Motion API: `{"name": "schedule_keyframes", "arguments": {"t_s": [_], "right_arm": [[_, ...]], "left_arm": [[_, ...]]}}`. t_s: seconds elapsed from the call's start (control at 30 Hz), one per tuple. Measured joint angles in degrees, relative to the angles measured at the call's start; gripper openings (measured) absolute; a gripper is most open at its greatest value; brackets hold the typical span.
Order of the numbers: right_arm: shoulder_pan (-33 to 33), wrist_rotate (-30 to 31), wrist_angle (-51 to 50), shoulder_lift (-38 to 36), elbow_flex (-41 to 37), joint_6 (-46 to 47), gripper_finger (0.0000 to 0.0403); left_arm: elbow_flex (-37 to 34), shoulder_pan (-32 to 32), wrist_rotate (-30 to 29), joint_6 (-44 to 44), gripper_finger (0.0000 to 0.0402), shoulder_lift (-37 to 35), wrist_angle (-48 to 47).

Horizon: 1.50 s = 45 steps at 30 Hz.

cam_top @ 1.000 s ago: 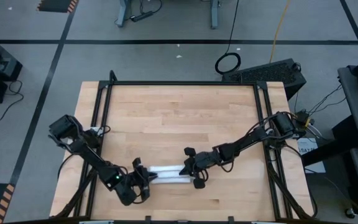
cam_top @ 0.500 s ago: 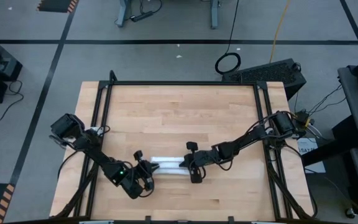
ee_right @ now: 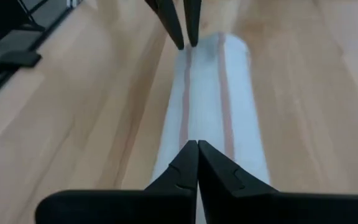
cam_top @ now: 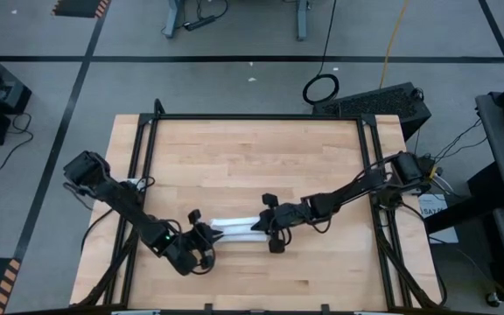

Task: Roll towel
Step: Roll the white towel, then return to Home Position

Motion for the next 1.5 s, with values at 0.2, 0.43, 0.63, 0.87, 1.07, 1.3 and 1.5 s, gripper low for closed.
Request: {"name": "schedule_keyframes", "arguments": {"t_s": [0.2, 0.43, 0.63, 0.87, 1.07, 1.3, 1.5], "right_arm": [[0.11, -0.10, -5.50, -5.72, -0.02, -1.69, 0.0001], [0.15, -1.38, -21.03, -19.73, -0.02, -5.99, 0.0001], [0.55, -0.91, -29.21, -32.82, -3.94, -7.60, 0.0001], [0.92, 4.67, -20.75, -45.87, -17.82, -8.76, 0.0001], [0.81, 7.77, -7.98, -51.40, -27.66, -12.18, 0.0001], [0.60, 5.75, 6.14, -52.28, -37.67, -11.71, 0.0001], [-0.04, 4.47, 12.52, -52.20, -42.50, -8.15, 0.0000]], "left_arm": [[0.00, 0.00, 0.00, 5.15, 0.0048, -4.57, -0.15], [0.00, 2.59, -0.65, 23.03, 0.0047, -15.80, 0.92], [-0.19, 6.29, 0.32, 34.61, 0.0047, -24.86, 3.21], [-8.85, 9.83, 7.14, 44.95, 0.0047, -24.98, 27.12], [-16.29, 13.79, 13.51, 44.84, 0.0047, -22.83, 39.81], [-21.68, 17.60, 16.96, 41.75, 0.0047, -22.33, 42.78], [-24.80, 18.51, 17.16, 40.37, 0.0047, -22.32, 45.41]]}}
